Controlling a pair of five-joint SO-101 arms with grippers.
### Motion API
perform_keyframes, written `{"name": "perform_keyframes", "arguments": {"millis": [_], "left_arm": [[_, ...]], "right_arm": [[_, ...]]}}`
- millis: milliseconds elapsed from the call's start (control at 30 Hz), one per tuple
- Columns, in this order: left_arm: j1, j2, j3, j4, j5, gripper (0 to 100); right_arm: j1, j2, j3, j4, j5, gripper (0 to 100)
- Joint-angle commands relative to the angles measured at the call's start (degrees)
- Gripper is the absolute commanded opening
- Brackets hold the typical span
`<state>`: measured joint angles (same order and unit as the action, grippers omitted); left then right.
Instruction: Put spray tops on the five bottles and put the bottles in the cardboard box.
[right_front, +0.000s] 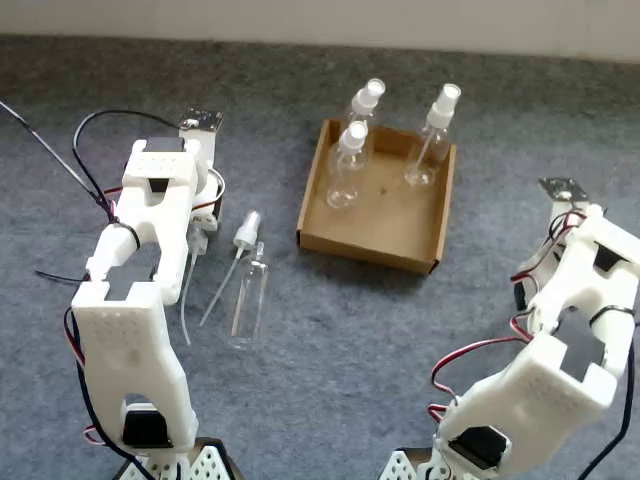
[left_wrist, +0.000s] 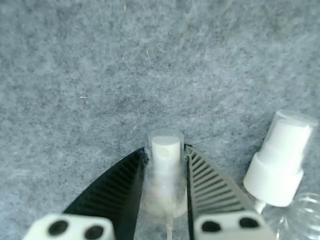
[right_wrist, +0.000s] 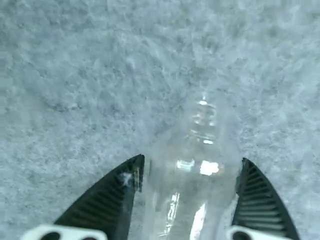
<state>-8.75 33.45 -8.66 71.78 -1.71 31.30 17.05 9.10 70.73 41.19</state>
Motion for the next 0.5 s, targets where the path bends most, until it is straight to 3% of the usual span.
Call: {"name": "perform_keyframes", "arguments": {"millis": [0, 200, 467], "left_arm": [[-0.92, -0.75, 0.57, -1.05, 0.35, 0], [-0.92, -0.75, 0.57, -1.05, 0.35, 0], [-0.92, -0.75, 0.57, -1.05, 0.35, 0]], "right_arm": [[0.92, 0.04, -0.75, -0.31, 0.79, 24.5], [0.48, 0.04, -1.01, -0.48, 0.53, 20.2], [-0.75, 0.13, -5.85, 2.68, 0.70, 21.7]]}}
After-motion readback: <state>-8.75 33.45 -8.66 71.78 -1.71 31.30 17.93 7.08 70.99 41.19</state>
